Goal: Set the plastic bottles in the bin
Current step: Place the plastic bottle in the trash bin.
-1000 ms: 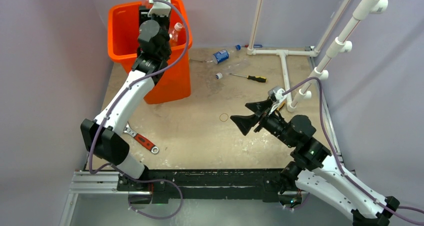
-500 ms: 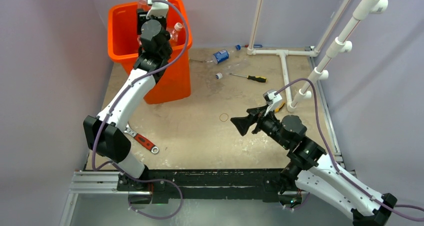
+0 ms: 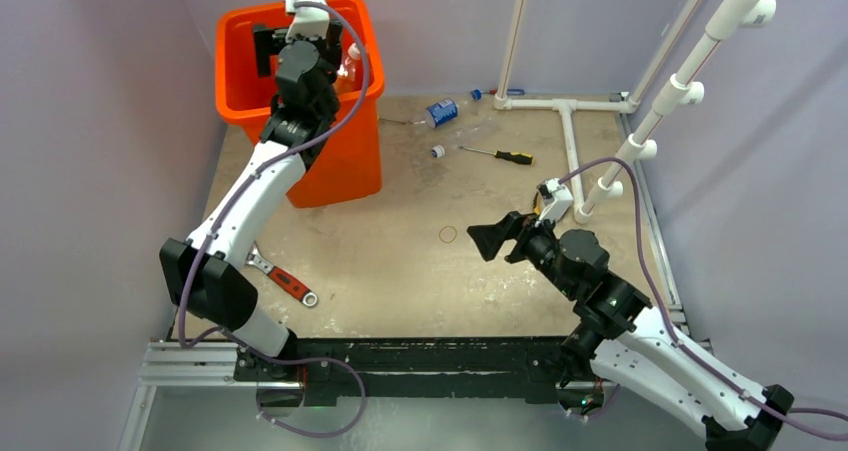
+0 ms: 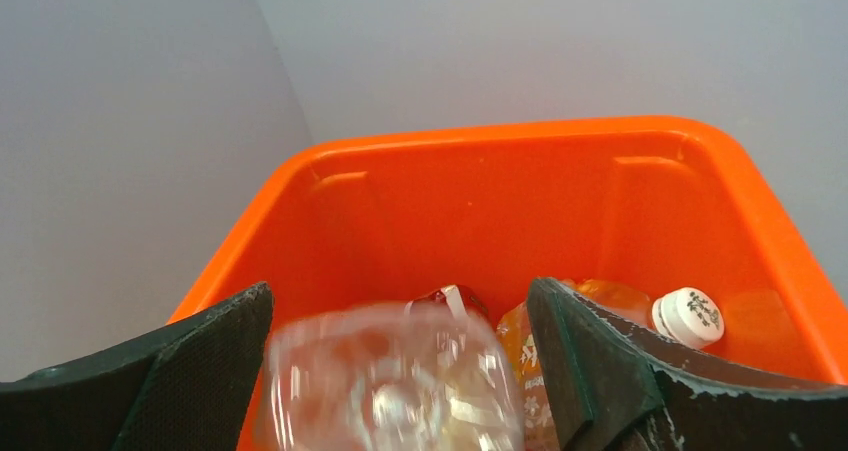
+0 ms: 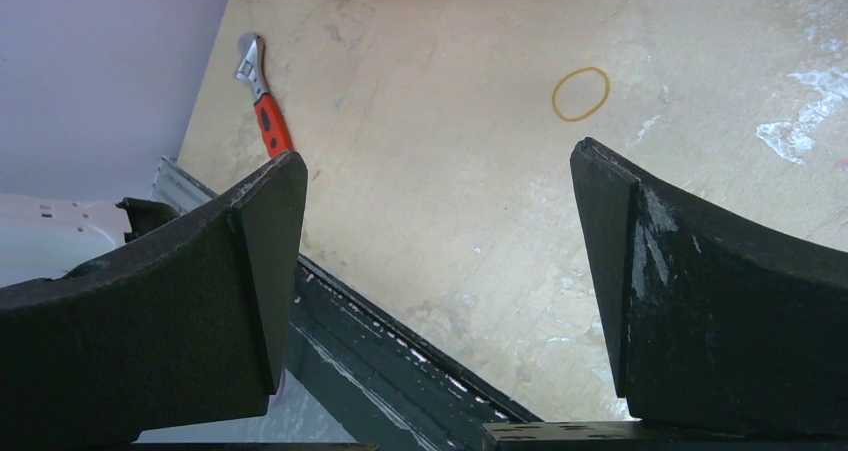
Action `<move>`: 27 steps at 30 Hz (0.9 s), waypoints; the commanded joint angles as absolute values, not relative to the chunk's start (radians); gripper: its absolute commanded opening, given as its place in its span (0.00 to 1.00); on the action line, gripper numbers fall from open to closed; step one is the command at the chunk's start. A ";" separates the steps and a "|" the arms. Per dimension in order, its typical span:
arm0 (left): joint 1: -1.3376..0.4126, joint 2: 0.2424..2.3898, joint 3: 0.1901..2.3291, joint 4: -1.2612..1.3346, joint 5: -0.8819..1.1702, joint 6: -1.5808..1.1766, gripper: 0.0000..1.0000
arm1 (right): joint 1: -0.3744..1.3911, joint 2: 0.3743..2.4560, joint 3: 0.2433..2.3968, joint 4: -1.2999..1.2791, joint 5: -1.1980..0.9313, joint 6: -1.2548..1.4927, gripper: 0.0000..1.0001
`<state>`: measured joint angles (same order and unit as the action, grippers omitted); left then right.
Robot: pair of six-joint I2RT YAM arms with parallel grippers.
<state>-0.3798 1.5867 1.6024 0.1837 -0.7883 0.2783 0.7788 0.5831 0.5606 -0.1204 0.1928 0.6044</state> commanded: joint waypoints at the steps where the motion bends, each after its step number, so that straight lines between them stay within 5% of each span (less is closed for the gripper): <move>1: -0.399 1.455 1.671 0.132 -0.773 0.199 0.97 | 0.782 0.606 0.599 -0.104 0.211 0.579 0.99; 6: -0.551 1.308 1.683 -0.049 -0.615 0.083 0.99 | 0.782 0.721 0.630 -0.013 0.264 0.593 0.98; 12: -0.601 1.066 1.454 -0.122 -0.150 -0.183 0.99 | 0.781 0.946 0.679 0.135 0.455 0.706 0.96; 27: -0.601 0.743 0.959 0.035 0.158 -0.245 0.99 | 0.456 1.560 0.987 0.309 0.396 0.880 0.87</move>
<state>-0.6033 0.7876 1.0149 -0.0505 0.0753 -0.2253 0.4839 1.4670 0.8711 0.2501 0.3943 0.8497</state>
